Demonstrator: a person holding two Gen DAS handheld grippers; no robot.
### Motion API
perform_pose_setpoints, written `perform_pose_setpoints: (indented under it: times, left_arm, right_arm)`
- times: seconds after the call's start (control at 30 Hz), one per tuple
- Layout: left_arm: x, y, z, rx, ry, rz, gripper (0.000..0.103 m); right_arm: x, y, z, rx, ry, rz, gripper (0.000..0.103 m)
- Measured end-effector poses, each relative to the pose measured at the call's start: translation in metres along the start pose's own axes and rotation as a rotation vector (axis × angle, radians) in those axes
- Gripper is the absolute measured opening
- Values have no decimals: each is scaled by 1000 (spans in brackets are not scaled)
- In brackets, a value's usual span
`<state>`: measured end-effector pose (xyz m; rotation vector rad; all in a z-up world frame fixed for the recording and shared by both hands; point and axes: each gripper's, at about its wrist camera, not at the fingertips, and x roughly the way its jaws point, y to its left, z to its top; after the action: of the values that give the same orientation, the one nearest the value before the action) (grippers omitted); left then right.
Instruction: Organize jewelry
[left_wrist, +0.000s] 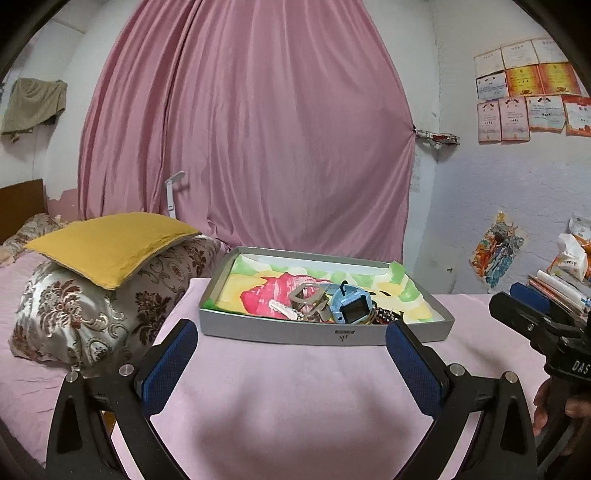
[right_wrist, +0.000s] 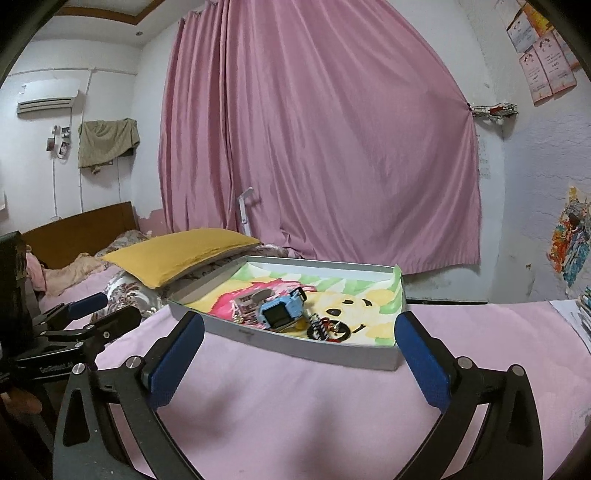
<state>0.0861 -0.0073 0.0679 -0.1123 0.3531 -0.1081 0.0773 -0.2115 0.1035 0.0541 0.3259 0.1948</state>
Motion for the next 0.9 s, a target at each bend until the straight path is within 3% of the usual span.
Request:
perform_pose_setpoints:
  times: [0.37,0.57,0.9]
  left_arm:
    - [-17,3,-24,-29,-34,67,102]
    - [-26,2,-37,-28,-66,126,102]
    - [-39,2,-57,-13,-124,83,102]
  right_arm:
    - [-33,5,-26,19,-122,-60,101]
    - [-40,10,-42,35,-128,-97,101]
    - [-42,17,-67,4,-133,-164,101]
